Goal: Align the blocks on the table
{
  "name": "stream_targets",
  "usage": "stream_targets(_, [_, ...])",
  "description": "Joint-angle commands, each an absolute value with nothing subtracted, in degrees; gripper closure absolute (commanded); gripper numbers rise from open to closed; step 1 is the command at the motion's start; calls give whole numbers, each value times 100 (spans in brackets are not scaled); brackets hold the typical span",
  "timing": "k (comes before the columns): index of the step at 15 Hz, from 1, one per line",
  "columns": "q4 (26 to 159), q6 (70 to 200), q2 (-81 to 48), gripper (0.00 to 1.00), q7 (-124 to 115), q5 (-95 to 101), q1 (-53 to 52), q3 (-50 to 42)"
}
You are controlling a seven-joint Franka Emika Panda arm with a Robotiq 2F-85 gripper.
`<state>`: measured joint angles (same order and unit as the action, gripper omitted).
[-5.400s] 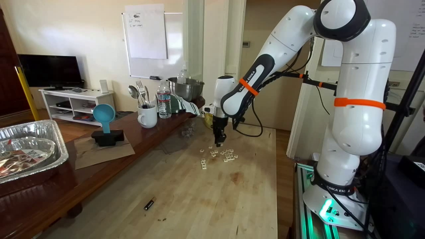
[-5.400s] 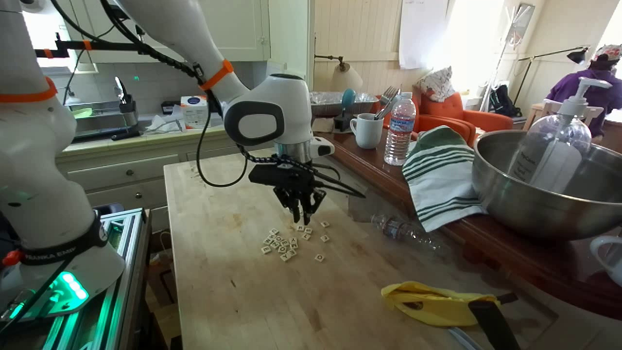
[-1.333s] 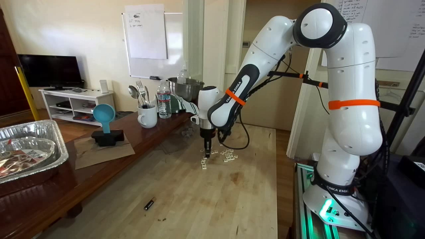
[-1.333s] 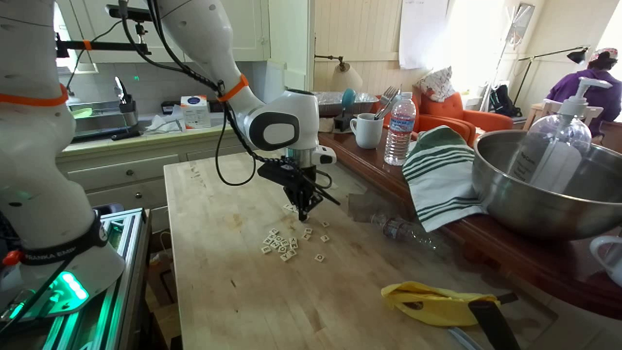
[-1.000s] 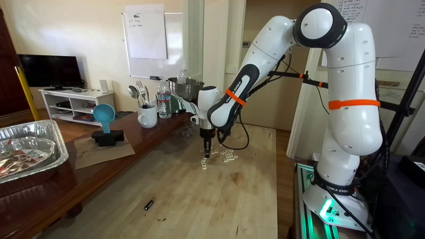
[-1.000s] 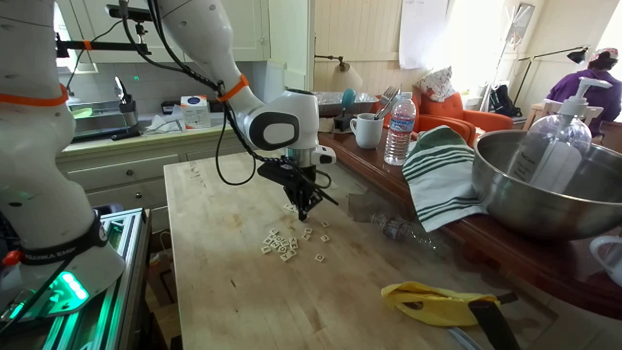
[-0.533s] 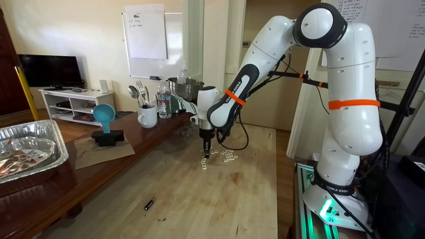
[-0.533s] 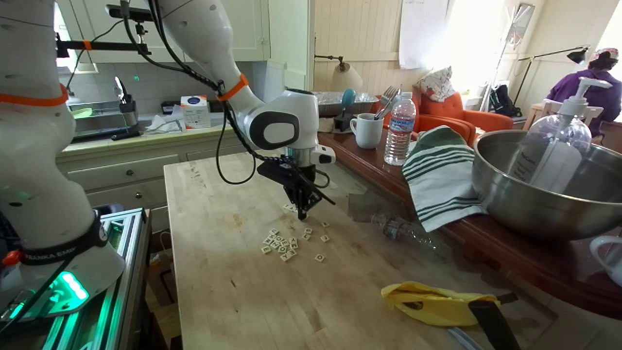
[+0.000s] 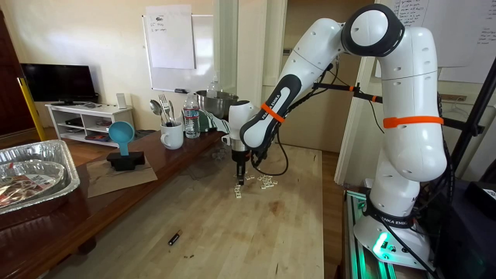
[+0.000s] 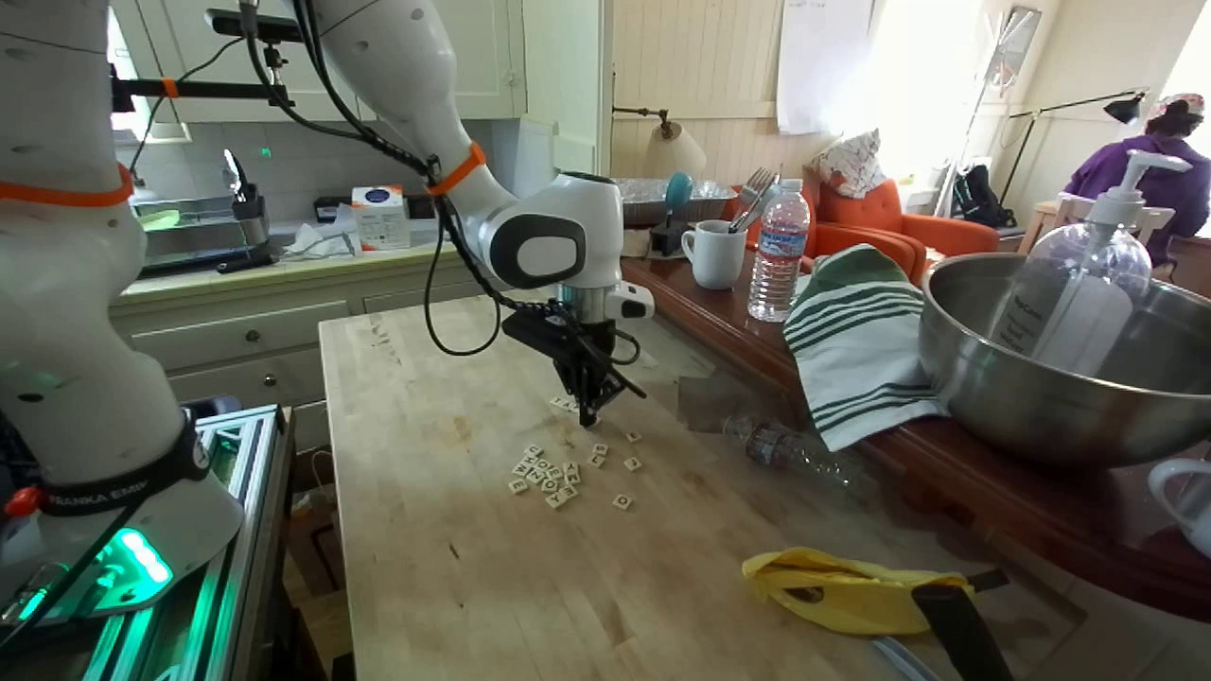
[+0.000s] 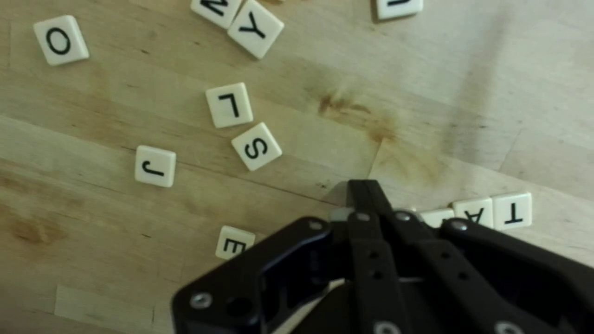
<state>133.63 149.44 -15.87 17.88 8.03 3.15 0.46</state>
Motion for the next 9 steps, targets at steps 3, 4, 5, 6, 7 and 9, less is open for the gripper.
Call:
stream_targets(3, [13200,14750,-1808,100,1507,726,254,66])
stream_targets(4, [13206,14758,-1798,100,1489,743,250,59])
stream_targets(5, [13218,14784,-1787,100,1448,774,241,41])
stream_targets(6, [13224,14793,-1782,100,1428,782,239,36])
stream_targets(7, [13232,14800,-1775,100,1424,778,242,37])
stream_targets(9, [13249,14835,-1760,100,1379,831,226,13])
